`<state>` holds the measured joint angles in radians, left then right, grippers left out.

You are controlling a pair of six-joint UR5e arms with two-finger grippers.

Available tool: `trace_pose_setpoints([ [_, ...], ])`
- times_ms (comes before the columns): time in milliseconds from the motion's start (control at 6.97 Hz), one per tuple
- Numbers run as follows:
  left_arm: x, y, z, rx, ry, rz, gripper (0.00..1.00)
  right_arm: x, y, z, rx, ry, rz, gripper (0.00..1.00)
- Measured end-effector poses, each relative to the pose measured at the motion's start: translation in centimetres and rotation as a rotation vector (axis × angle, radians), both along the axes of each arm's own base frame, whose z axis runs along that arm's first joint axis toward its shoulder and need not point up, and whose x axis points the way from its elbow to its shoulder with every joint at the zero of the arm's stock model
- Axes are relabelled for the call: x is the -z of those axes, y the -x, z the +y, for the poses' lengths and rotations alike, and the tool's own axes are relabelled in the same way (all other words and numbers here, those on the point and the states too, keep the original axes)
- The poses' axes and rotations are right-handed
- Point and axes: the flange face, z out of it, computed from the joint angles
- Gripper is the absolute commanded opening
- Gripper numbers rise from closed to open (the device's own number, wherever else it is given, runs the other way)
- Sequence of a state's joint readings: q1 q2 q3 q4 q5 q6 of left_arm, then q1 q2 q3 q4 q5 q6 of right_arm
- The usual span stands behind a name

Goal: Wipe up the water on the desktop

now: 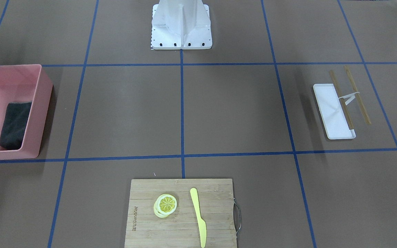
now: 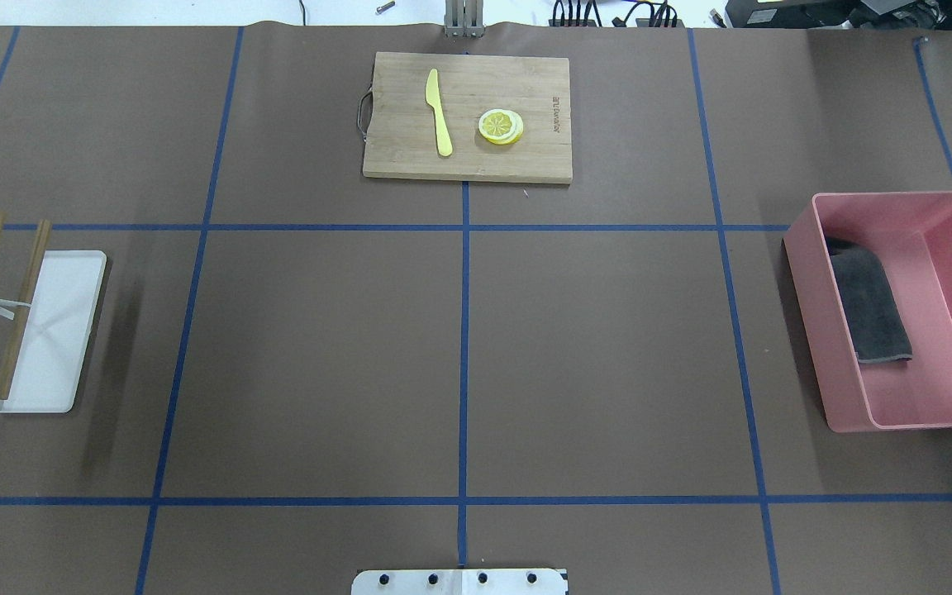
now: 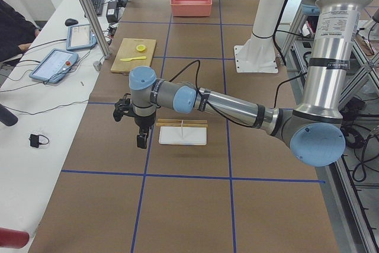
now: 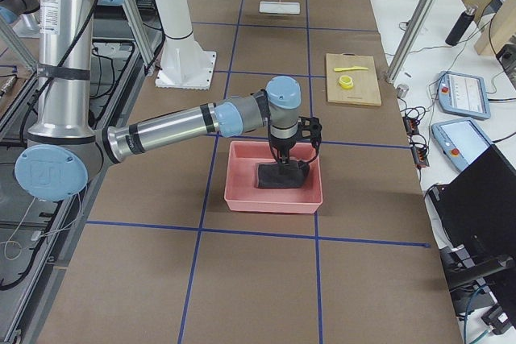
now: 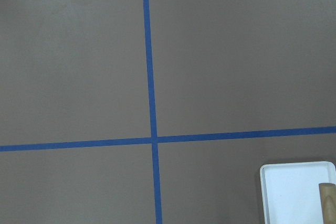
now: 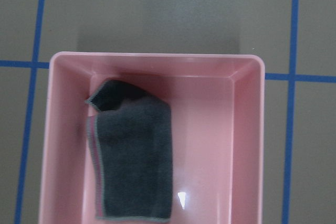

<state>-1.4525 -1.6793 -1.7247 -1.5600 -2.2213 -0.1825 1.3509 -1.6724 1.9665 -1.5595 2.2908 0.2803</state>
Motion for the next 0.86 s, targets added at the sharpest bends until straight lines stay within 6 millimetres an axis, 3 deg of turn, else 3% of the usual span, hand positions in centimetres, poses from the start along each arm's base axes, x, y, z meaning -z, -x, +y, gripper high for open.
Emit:
trace_pose_setpoints([
  [143,0.0,0.1,0.0,0.002,0.002,0.000,0.98,-1.0,-1.0,-0.5,0.055,-0.031,0.068,1.00],
  [574,-0.9,1.4,0.6,0.012,0.017,-0.004,0.98,-5.2,-6.8,-2.4,0.168,-0.040,0.123,1.00],
  [861,-5.2,3.3,3.5,-0.049,0.029,0.003,0.98,-8.3,-9.3,-2.2,0.166,-0.012,0.140,1.00],
])
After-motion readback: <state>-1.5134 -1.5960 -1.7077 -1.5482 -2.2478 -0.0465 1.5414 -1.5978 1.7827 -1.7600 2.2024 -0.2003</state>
